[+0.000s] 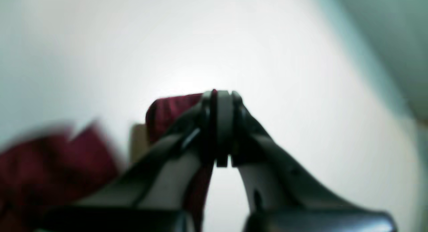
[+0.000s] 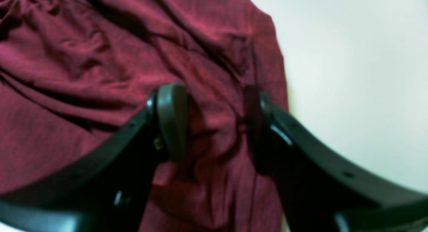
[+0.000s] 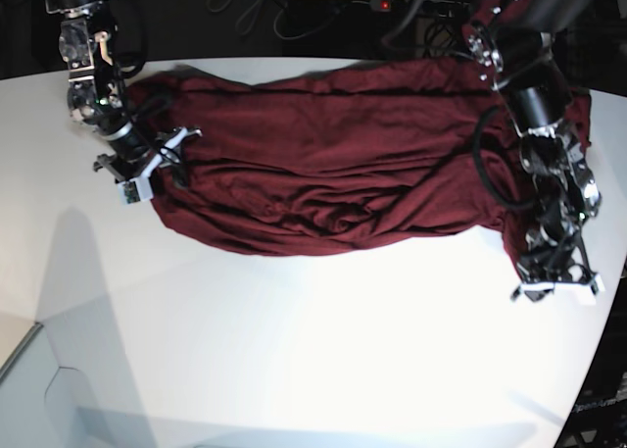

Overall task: Layout the t-shirt on the table in an organized manner, then fold the t-shirt properly
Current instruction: 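Pull the shirt side with the left gripper back outward, unfolding the sleeve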

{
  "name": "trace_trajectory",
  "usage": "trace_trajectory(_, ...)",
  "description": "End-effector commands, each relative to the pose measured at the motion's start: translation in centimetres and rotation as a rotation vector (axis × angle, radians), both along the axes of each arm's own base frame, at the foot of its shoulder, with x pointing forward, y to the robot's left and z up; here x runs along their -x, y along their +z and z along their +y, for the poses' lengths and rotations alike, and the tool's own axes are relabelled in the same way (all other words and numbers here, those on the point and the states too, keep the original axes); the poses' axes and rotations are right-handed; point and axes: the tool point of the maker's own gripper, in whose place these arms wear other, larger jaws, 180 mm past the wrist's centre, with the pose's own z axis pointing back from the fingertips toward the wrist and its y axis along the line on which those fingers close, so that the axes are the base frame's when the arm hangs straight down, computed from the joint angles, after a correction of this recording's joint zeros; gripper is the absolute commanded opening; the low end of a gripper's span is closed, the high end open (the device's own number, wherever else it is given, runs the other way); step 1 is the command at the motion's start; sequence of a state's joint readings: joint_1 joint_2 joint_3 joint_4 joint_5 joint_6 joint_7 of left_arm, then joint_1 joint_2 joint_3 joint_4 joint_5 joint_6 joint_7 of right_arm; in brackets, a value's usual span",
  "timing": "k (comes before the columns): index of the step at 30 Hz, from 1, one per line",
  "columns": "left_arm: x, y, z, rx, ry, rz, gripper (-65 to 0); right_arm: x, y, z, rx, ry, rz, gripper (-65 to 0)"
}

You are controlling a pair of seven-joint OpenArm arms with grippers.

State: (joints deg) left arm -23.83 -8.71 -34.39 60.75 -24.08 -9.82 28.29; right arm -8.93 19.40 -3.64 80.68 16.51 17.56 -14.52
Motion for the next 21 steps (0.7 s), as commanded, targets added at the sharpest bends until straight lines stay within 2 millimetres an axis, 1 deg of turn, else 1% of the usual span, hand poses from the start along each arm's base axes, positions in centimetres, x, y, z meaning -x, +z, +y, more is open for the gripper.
trace_trajectory(1,-2.3,4.7,0.6,-0.025,0.008,-0.115,-64.8,-0.5,0.7,-0.5,0.012,0.000,-0.020,-36.8)
trace_trajectory(3,-4.1,8.1,0.6,-0.026,0.009,-0.184,-64.8,-0.5,0.7,-0.6,0.014,0.000,-0.020,-36.8)
trace_trajectory(6,-6.8,14.4,0.7,-0.030,0.013,-0.304,-64.8,-0.5,0.8,-1.2,0.030,0.003,-0.020,-36.9)
trace_trajectory(8,-8.0,17.3,0.8,-0.025,0.016,-0.357,-64.8,-0.5,0.8,-1.2,0.032,0.003,-0.020,-36.9)
trace_trajectory(10,-9.2,19.5,0.7,-0.005,0.011,-0.389,-64.8,-0.5,0.8,-1.3,0.033,0.004,-0.020,-36.9)
trace_trajectory(13,-10.2,21.3,1.7,0.007,0.018,-0.404,-64.8,-0.5,0.8,-1.3,0.033,0.004,-0.020,-36.9)
trace_trajectory(14,-10.3,21.8,2.0,0.008,0.023,-0.412,-64.8,-0.5,0.8,-1.3,0.033,0.004,-0.020,-36.9)
trace_trajectory(17,-10.3,22.1,2.3,0.008,0.026,-0.416,-64.8,-0.5,0.8,-1.4,0.034,0.002,-0.021,-36.9)
trace_trajectory(18,-10.0,21.9,2.9,-0.001,0.031,-0.412,-64.8,-0.5,0.8,-1.4,0.034,0.002,-0.021,-36.9)
trace_trajectory(21,-8.7,18.1,4.0,-0.015,0.047,-0.342,-64.8,-0.5,0.8,-1.2,0.029,0.001,-0.021,-36.9)
